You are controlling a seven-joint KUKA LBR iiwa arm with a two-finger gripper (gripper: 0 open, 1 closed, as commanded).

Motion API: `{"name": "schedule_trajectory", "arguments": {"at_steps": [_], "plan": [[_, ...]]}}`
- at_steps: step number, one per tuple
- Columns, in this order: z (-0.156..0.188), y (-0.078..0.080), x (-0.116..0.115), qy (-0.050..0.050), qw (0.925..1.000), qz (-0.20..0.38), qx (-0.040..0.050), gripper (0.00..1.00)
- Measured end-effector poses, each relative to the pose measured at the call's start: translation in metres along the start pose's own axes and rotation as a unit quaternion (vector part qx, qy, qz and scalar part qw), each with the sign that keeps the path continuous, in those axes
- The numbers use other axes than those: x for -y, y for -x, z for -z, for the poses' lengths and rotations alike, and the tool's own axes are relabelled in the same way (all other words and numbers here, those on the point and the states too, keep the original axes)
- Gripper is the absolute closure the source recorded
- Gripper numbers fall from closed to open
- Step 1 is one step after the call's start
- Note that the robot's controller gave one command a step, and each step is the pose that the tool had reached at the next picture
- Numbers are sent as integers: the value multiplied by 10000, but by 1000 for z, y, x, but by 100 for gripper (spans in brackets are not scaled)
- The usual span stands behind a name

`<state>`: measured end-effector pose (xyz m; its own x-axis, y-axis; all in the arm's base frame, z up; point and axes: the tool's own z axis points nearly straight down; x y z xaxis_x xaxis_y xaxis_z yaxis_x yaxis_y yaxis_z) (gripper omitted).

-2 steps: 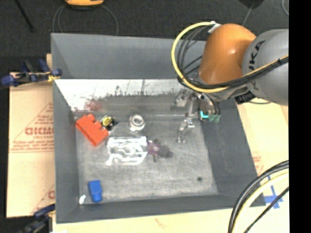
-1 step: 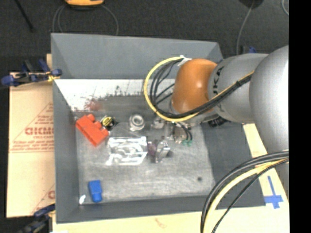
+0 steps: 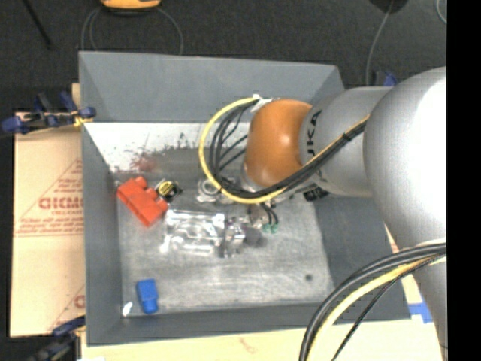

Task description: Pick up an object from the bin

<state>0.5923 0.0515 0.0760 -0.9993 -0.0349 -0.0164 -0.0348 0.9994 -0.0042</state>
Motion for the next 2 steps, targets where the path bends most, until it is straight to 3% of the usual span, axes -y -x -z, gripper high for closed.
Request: {"name": "schedule_trajectory", "arguments": {"at_steps": [1,2], "plan": [[2,2,0,15,10000,-9,23,100],[140,-2,-6,20,9980,634,-18,100]]}}
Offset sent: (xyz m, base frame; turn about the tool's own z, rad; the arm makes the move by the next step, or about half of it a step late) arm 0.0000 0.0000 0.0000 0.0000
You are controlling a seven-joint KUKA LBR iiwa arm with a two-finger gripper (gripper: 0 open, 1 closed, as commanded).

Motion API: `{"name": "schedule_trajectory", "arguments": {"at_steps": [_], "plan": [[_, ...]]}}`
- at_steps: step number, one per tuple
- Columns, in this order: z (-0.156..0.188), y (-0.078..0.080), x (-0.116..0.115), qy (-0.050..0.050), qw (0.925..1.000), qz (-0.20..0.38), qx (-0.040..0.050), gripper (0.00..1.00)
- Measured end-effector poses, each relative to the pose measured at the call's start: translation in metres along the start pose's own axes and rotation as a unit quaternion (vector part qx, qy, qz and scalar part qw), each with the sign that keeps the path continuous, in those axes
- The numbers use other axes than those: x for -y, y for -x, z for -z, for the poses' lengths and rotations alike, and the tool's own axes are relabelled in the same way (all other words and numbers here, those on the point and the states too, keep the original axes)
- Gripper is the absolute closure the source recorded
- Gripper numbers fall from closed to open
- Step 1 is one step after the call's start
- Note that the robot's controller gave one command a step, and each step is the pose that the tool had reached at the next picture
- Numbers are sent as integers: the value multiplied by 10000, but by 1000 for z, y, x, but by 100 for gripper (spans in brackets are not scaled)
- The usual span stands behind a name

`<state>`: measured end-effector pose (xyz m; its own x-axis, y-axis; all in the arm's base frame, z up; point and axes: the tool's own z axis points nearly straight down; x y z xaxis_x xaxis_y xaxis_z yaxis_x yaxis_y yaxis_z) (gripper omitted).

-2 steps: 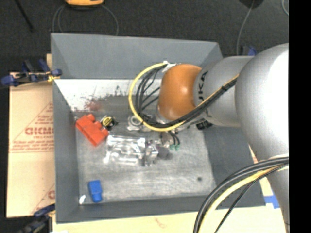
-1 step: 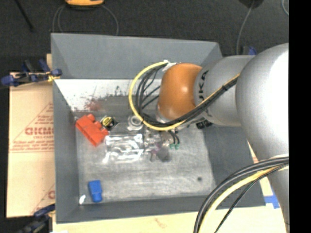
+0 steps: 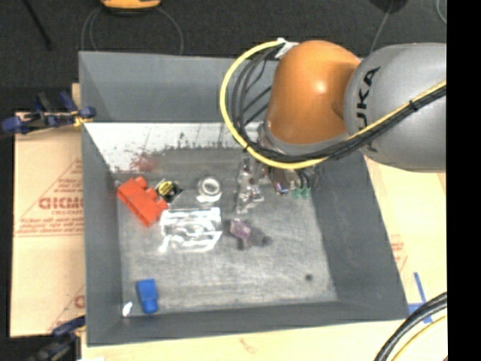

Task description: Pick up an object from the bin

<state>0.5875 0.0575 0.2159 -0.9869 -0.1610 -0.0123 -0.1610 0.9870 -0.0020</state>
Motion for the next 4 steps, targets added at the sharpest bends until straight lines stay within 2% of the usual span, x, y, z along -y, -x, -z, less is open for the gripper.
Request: {"name": "schedule_trajectory", "arguments": {"at_steps": [1,2,3,4], "plan": [[-5,-2,0,4,10000,-2,-41,0],[-137,-33,46,6,9993,377,-56,0],[-134,-32,45,3,9992,385,-39,100],[17,-29,47,-5,9976,698,0,100]]}}
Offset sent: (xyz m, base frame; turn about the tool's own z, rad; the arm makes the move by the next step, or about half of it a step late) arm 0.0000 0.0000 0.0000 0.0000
